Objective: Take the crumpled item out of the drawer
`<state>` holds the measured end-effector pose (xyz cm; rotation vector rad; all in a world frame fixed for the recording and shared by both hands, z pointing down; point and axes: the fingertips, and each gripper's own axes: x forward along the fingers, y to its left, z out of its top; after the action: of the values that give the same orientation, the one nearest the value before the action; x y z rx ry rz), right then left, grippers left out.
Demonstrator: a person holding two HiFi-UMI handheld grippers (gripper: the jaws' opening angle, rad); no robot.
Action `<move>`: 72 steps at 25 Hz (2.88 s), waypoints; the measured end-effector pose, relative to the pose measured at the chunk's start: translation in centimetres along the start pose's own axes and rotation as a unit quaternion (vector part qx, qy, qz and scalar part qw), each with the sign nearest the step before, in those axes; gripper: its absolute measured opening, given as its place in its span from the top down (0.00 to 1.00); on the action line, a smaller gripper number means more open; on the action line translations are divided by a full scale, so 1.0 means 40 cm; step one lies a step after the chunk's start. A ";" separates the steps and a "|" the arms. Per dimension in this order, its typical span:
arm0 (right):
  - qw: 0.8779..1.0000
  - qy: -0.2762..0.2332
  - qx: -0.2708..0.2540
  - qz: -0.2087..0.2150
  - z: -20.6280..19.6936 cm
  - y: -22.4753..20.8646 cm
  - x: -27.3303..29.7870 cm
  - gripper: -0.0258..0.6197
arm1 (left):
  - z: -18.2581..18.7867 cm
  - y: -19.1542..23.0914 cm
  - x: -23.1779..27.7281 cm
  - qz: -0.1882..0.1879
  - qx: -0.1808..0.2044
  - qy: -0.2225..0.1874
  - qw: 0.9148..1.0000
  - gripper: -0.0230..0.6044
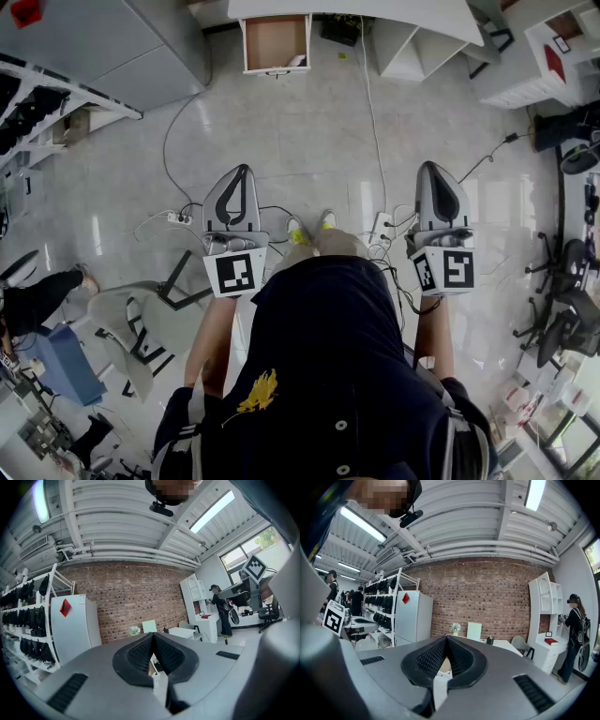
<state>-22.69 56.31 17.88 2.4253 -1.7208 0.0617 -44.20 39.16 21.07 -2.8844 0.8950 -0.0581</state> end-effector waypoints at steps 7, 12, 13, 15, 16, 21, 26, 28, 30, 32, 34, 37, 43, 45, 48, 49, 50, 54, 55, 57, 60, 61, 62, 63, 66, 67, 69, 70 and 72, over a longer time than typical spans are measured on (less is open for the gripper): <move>1.000 -0.002 -0.002 -0.004 0.015 0.044 0.002 0.92 | -0.031 0.037 -0.009 -0.022 -0.016 0.014 1.000 0.93; 1.000 -0.003 -0.007 -0.009 0.026 0.059 0.010 0.92 | -0.030 0.038 0.023 -0.039 -0.011 0.010 0.999 0.93; 1.000 -0.003 -0.006 -0.011 0.025 0.055 0.016 0.92 | -0.031 0.038 0.036 -0.041 -0.012 0.010 0.999 0.93; 1.000 -0.001 -0.007 -0.016 0.021 0.042 0.031 0.92 | -0.038 0.037 0.067 -0.045 -0.017 0.013 0.999 0.90; 1.000 0.001 -0.008 -0.018 0.018 0.030 0.040 0.92 | -0.045 0.033 0.085 -0.049 -0.012 0.016 0.999 0.83; 1.000 0.003 0.012 -0.017 -0.002 -0.072 0.120 0.92 | -0.073 -0.003 0.218 -0.068 0.029 0.034 0.997 0.48; 1.000 0.010 0.023 0.004 -0.049 -0.198 0.286 0.92 | -0.114 -0.023 0.413 -0.062 0.041 0.060 0.995 0.40; 0.999 0.012 0.022 0.024 -0.066 -0.255 0.377 0.92 | -0.129 -0.030 0.512 -0.052 0.045 0.071 0.995 0.38; 0.999 0.010 0.018 0.048 -0.072 -0.316 0.465 0.92 | -0.134 -0.041 0.618 -0.036 0.050 0.078 0.995 0.38; 0.998 0.005 0.004 0.069 -0.067 -0.385 0.543 0.92 | -0.131 -0.058 0.722 -0.019 0.054 0.082 0.995 0.38; 0.996 0.001 0.000 0.091 -0.054 -0.452 0.610 0.92 | -0.125 -0.083 0.813 -0.006 0.057 0.091 0.994 0.38; 0.990 -0.003 0.005 0.137 -0.033 -0.527 0.708 0.92 | -0.123 -0.119 0.929 0.008 0.062 0.113 0.992 0.38; 0.980 -0.013 0.004 0.197 -0.014 -0.593 0.906 0.92 | -0.142 -0.134 1.080 0.036 0.057 0.136 0.988 0.38; 0.978 -0.006 0.013 0.209 -0.026 -0.592 0.958 0.92 | -0.157 -0.117 1.103 0.048 0.055 0.146 0.987 0.38; 0.973 0.010 0.017 0.229 -0.051 -0.573 1.023 0.92 | -0.194 -0.080 1.132 0.060 0.049 0.161 0.984 0.38; 0.972 0.015 0.014 0.235 -0.058 -0.565 1.042 0.92 | -0.215 -0.066 1.141 0.062 0.045 0.167 0.983 0.38; 0.971 0.018 0.011 0.240 -0.063 -0.559 1.063 0.92 | -0.241 -0.051 1.151 0.064 0.040 0.174 0.982 0.38; 0.970 0.024 0.019 0.239 -0.056 -0.546 1.152 0.92 | -0.368 0.026 1.197 0.065 0.009 0.213 0.975 0.38; 0.971 0.028 0.023 0.237 -0.053 -0.545 1.174 0.92 | -0.394 0.046 1.207 0.065 0.005 0.221 0.973 0.38; 0.972 0.040 0.023 0.231 -0.044 -0.544 1.224 0.92 | -0.436 0.086 1.235 0.066 -0.011 0.230 0.971 0.38; 0.971 0.059 0.012 0.232 -0.038 -0.530 1.311 0.92 | -0.491 0.141 1.298 0.064 -0.049 0.233 0.969 0.38; 0.970 0.066 0.007 0.236 -0.042 -0.520 1.338 0.92 | -0.510 0.152 1.317 0.062 -0.054 0.234 0.969 0.38; 0.968 0.074 0.003 0.241 -0.050 -0.508 1.363 0.92 | -0.532 0.160 1.335 0.057 -0.054 0.237 0.968 0.38; 0.966 0.082 0.000 0.245 -0.059 -0.497 1.386 0.92 | -0.557 0.166 1.353 0.051 -0.050 0.240 0.968 0.38; 0.963 0.097 -0.008 0.253 -0.077 -0.462 1.452 0.92 | -0.651 0.189 1.397 0.040 -0.050 0.258 0.964 0.38; 0.960 0.101 -0.013 0.260 -0.078 -0.449 1.470 0.92 | -0.692 0.194 1.401 0.044 -0.061 0.268 0.961 0.38; 0.954 0.114 -0.025 0.276 -0.093 -0.424 1.499 0.92 | -0.797 0.198 1.393 0.058 -0.089 0.296 0.949 0.38; 0.951 0.123 -0.030 0.283 -0.110 -0.416 1.515 0.92 | -0.851 0.201 1.393 0.062 -0.096 0.312 0.943 0.38; 0.945 0.143 -0.034 0.292 -0.157 -0.397 1.549 0.92 | -0.946 0.206 1.404 0.052 -0.091 0.341 0.934 0.38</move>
<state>13.36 4.58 30.35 1.6746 -2.1758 0.3975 -5.26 -3.32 57.61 -2.9995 1.1965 -1.0751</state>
